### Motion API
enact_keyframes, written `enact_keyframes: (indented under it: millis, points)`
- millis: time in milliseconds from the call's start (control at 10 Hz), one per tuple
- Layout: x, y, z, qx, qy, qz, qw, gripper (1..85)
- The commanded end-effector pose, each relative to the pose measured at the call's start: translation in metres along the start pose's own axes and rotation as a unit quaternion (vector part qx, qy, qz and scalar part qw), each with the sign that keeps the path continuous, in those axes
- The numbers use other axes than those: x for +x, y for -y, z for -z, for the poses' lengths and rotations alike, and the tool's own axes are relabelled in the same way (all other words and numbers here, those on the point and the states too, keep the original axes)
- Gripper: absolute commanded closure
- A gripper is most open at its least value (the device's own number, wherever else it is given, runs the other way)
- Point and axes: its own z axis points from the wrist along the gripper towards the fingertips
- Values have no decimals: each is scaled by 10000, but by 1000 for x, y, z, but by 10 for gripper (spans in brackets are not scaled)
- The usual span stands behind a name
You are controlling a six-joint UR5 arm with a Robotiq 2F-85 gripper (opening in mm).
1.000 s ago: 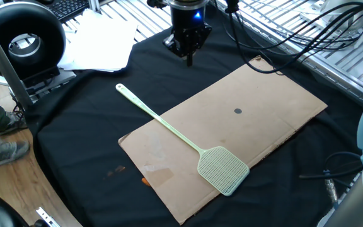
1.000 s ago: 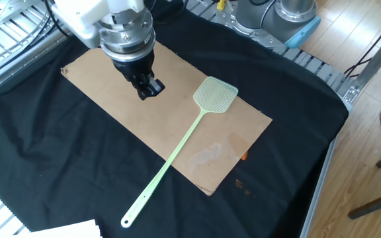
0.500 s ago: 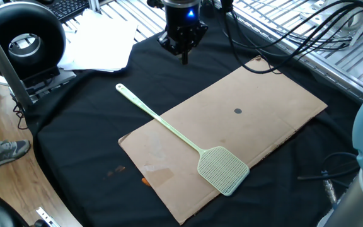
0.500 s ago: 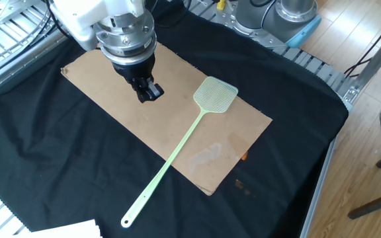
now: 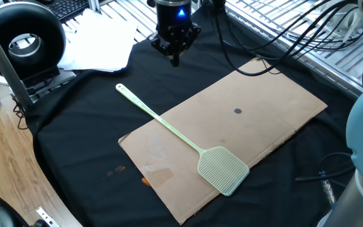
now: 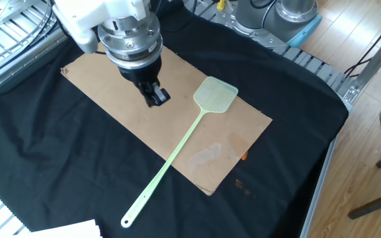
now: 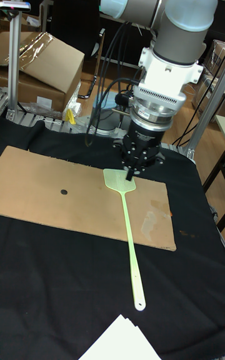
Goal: Swat with a flyswatter
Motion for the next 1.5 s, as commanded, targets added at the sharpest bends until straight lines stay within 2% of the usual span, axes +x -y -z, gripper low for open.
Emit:
enact_keyframes:
  millis: [0, 100, 200, 300, 500, 600, 700, 900, 1000, 1400]
  points:
    - [5, -16, 1, -270, -91, 97, 9995, 807]
    - [13, -6, -1, -55, -232, 270, 9994, 767]
    - [19, 0, 0, 71, -320, 420, 9986, 687]
    - [23, -4, 3, 58, -387, 537, 9978, 520]
    - [17, -17, 3, -198, -260, 672, 9972, 487]
    - [13, -11, 1, -144, -193, 788, 9966, 470]
    - [12, -9, 0, -109, -171, 762, 9969, 493]
    - [10, 7, -1, 135, -176, 665, 9975, 630]
    - [12, 10, -1, 154, -235, 663, 9974, 640]
    - [26, 39, 3, 547, -553, 460, 9959, 783]
